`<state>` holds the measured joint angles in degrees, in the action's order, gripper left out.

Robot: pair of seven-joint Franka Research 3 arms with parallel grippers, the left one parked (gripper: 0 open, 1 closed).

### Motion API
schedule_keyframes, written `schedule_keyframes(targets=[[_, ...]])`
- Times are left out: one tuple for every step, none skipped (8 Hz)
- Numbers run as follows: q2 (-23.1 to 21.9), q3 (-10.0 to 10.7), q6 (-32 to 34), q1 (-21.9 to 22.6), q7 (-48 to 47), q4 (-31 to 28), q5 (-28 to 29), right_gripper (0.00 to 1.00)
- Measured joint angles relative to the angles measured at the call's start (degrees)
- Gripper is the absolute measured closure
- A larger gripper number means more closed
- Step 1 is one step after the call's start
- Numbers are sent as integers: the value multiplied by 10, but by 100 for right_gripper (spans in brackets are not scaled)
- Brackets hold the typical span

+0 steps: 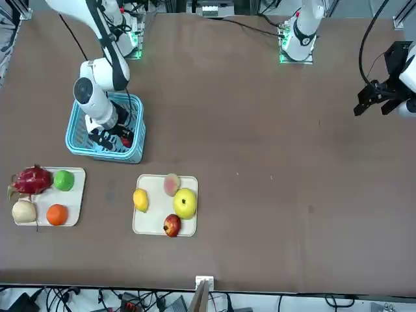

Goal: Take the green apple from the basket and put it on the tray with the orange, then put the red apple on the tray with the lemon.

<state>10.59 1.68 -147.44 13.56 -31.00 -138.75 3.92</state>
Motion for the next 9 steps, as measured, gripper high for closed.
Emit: schedule_keyframes(targets=[[-22, 2, 39, 0, 0, 6, 0, 11], [-51, 5, 80, 0, 0, 12, -1, 11], [-81, 8, 119, -1, 0, 17, -9, 11], [-106, 10, 157, -2, 0, 24, -22, 11], [-123, 11, 202, -4, 0, 43, -32, 11], [-132, 11, 261, -6, 0, 82, -38, 11], [-134, 11, 326, -7, 0, 137, -39, 11], [-130, 11, 380, -9, 0, 193, -39, 11], [-120, 11, 410, -9, -5, 241, -39, 11]])
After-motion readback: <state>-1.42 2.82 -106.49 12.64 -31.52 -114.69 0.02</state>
